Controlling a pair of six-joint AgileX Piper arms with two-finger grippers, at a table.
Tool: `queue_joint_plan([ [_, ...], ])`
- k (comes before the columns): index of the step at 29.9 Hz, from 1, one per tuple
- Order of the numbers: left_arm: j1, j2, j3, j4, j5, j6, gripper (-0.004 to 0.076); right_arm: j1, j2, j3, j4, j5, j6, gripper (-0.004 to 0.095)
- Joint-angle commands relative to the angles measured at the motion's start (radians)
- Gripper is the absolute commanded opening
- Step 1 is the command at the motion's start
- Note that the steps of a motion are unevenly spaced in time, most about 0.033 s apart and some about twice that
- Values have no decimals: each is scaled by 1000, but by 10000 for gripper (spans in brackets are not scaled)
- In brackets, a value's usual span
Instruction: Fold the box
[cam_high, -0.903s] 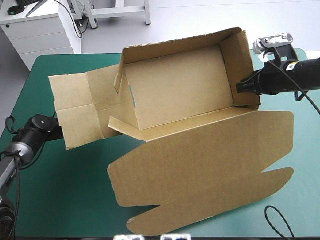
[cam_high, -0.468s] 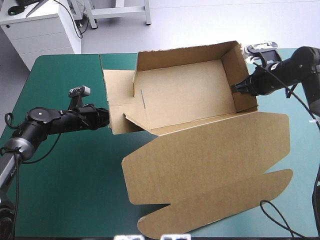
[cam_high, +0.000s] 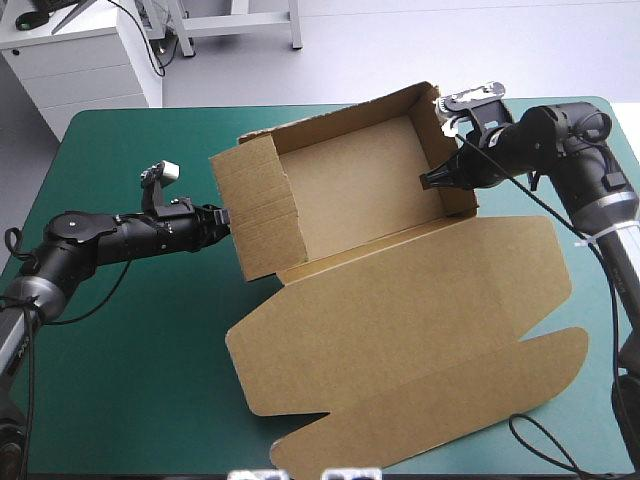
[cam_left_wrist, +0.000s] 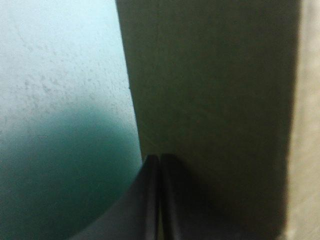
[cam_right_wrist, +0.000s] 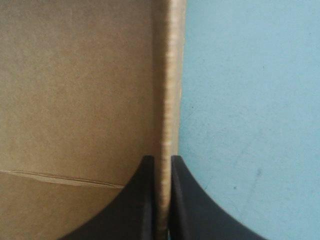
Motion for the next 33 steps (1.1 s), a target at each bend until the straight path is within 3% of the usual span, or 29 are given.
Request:
queue_joint_plan([
  [1, -3, -38, -33, -55, 38, 3, -8, 27, -38, -27, 46, -92, 22, -12],
  [8, -3, -43, -34, -124, 142, 3, -8, 61, -35, -27, 51, -96, 29, -12],
  [16, -3, -72, -81, -150, 176, -1, -8, 61, -35, -27, 49, -74, 36, -12],
  [33, -3, -143, -137, -91, 132, -1, -6, 61, -35, -27, 42, -45, 36, -12],
])
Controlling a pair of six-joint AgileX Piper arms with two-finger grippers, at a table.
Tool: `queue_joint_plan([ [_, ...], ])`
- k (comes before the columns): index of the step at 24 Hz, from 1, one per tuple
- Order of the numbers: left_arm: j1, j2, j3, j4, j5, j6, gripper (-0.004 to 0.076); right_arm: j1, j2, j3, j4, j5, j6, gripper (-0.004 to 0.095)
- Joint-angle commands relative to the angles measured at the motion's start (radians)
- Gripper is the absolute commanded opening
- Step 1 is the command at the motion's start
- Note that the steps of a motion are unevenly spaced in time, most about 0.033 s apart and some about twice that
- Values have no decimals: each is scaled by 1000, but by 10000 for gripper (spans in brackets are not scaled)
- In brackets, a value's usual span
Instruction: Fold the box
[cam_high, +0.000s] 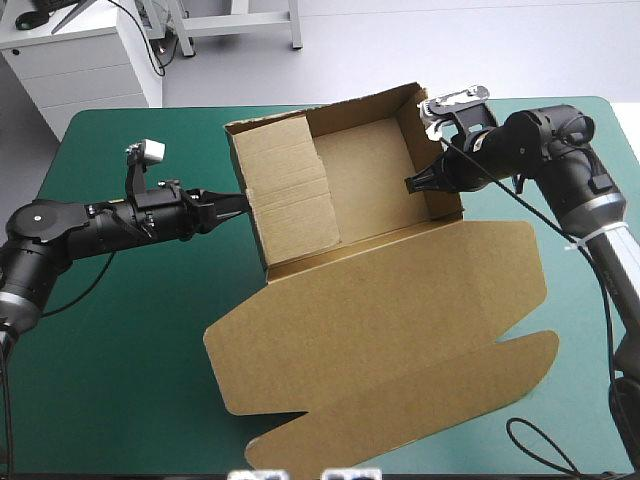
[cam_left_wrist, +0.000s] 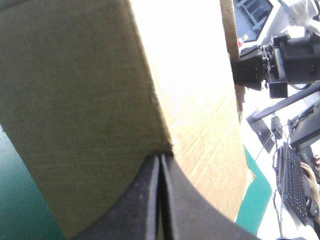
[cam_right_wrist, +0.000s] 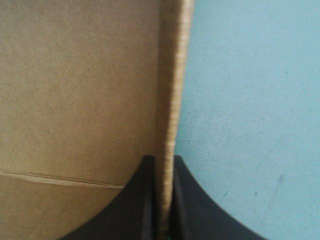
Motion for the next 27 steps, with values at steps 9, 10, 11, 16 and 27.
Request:
queue_joint_plan([
  [9, -8, -27, -34, -30, 76, -5, 387, 7, -38, -28, 45, -20, -1, -12],
  [10, -8, -27, -34, -32, 83, -5, 412, 7, -38, -28, 45, -19, -1, -12],
  [11, -8, -27, -34, -34, 83, -5, 440, 7, -38, -28, 45, -18, -1, -13],
  [16, -8, -27, -34, -47, 126, -19, 463, 7, -38, -28, 38, -18, -1, -12],
  [27, -8, -25, -34, -43, 93, -93, 454, 7, -38, -28, 38, -9, 6, -13],
])
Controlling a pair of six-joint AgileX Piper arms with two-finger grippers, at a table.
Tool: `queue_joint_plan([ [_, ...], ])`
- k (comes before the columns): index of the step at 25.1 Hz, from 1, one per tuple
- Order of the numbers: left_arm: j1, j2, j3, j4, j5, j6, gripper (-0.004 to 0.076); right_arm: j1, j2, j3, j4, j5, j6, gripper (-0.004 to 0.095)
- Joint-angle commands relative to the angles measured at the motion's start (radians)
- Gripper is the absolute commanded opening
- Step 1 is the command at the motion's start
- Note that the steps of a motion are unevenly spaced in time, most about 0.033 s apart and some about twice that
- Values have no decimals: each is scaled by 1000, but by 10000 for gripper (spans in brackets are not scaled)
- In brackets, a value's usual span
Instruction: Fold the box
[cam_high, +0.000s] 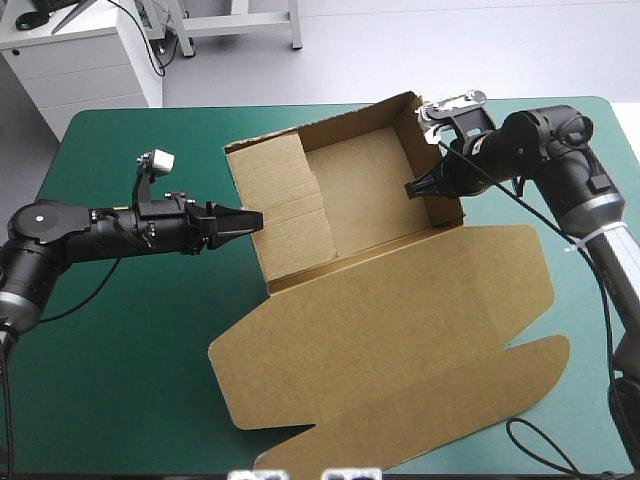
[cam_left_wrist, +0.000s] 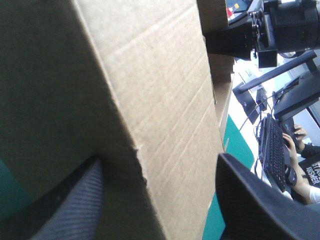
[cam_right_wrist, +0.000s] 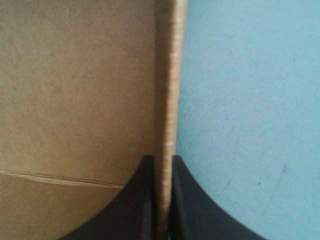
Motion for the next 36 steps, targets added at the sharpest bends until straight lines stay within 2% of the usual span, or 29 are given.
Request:
queue_joint_plan([
  [1, -8, -25, -34, -89, -32, -87, 454, 4, -39, -28, 35, -47, 23, -13],
  [5, -8, -38, -40, -28, -132, -255, 453, 11, -39, -30, -20, -72, 65, -12],
  [8, -30, -56, -73, 138, -181, -386, 453, 28, -39, -30, -61, -75, 75, -11],
  [14, -158, -58, -195, 534, -212, -717, 453, 79, -39, -30, -98, -104, 100, -12],
  [21, -306, -56, -214, 861, -254, -1050, 453, 132, -39, -34, -103, -136, 131, -11],
  [24, -360, -56, -214, 955, -257, -1135, 453, 157, -39, -51, -105, -156, 144, -12],
  [28, -414, -56, -214, 1032, -315, -1215, 453, 179, -39, -117, -108, -147, 157, -12],
  [36, -414, -56, -209, 1132, -329, -1304, 453, 179, -39, -140, -101, -93, 168, -12],
])
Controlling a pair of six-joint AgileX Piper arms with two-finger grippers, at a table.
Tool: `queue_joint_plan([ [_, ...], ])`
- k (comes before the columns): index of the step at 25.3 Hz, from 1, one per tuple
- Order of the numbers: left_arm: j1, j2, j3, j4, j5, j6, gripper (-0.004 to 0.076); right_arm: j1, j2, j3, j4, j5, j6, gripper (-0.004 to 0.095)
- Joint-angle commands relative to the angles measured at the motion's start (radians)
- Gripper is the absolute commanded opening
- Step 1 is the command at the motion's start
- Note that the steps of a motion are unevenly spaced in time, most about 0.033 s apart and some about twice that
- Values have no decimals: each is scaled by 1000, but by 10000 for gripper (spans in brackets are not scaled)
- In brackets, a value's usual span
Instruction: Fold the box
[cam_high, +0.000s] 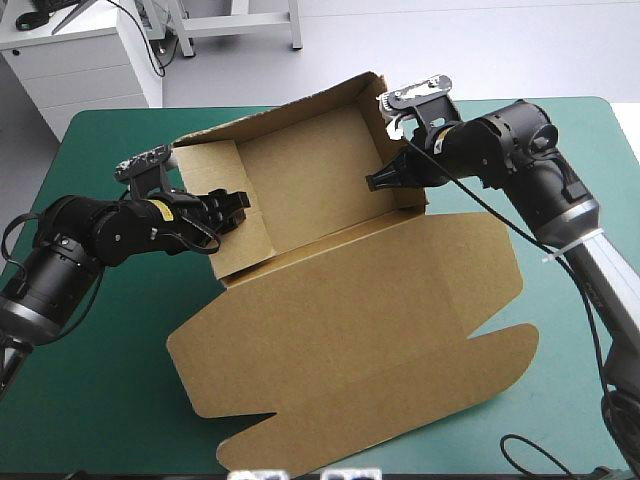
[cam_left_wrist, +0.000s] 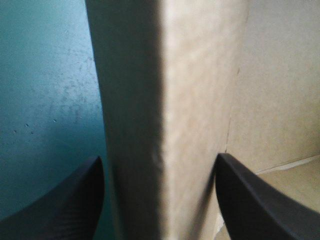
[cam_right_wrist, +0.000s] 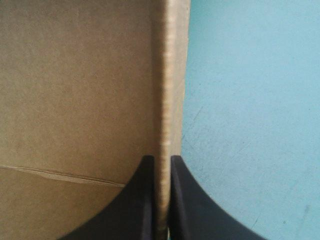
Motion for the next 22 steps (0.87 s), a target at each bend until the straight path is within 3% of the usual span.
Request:
queue_joint_plan([
  [1, -9, -27, -31, -7, -60, -14, 453, -1, -41, -38, 19, -49, 8, -12],
  [5, -9, -27, -31, -17, -69, -14, 442, -1, -41, -38, 15, -42, 4, -12],
  [7, -9, -27, -31, -34, -69, -14, 300, -1, -41, -38, 15, -39, 1, -12],
  [8, -9, -27, -31, -27, -72, 7, 76, -1, -41, -38, 13, -37, 1, -12],
  [9, -9, -27, -31, -17, -76, 25, -3, -1, -41, -38, 13, -34, 1, -12],
  [16, -9, -18, -31, 61, -35, 40, -8, -1, -41, -38, -2, -27, 17, -12],
  [22, -9, 58, -84, 85, 39, 73, -8, -1, -41, -38, -135, 35, 91, -12],
])
